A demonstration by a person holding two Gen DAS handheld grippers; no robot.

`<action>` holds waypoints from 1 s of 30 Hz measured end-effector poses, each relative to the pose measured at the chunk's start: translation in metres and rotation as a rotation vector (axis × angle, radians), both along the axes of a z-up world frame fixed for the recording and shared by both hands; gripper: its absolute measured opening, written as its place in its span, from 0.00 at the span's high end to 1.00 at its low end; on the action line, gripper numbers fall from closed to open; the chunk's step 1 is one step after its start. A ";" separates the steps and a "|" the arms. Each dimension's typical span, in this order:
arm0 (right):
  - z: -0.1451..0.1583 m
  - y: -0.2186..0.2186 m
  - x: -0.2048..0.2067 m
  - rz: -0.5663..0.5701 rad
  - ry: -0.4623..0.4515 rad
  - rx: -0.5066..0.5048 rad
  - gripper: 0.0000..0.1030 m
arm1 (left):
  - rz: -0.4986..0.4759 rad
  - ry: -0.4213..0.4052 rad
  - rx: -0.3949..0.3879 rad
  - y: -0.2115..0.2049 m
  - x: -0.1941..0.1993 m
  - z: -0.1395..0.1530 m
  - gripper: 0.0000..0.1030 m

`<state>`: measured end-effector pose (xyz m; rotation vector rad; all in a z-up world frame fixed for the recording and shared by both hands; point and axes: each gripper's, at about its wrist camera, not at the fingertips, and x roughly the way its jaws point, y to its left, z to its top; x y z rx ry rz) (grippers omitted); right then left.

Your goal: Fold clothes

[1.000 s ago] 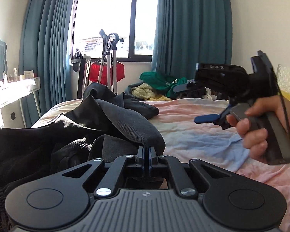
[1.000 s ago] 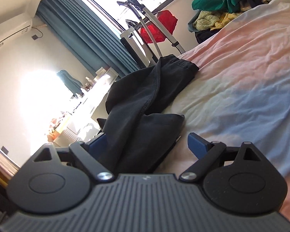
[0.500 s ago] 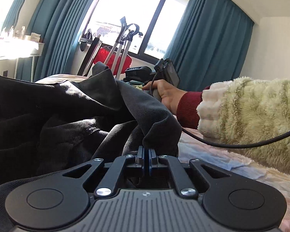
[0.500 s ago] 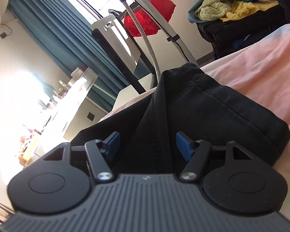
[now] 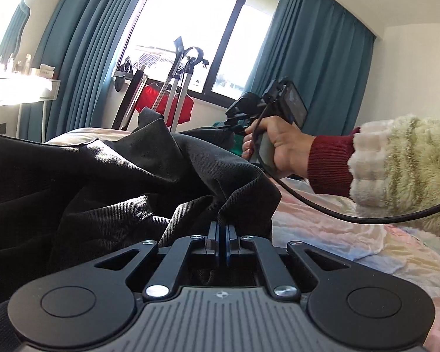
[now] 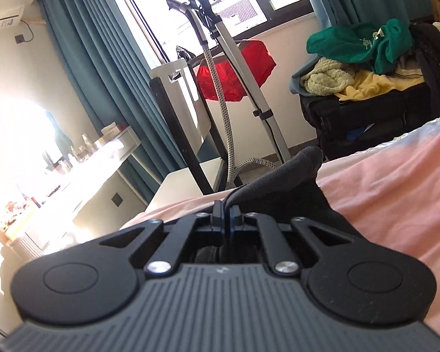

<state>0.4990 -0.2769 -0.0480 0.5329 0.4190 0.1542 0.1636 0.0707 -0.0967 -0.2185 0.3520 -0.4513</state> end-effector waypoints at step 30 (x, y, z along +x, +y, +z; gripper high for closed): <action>-0.089 -0.259 -0.442 -0.505 0.220 0.562 0.92 | -0.026 0.119 0.179 -0.035 -0.062 0.015 0.94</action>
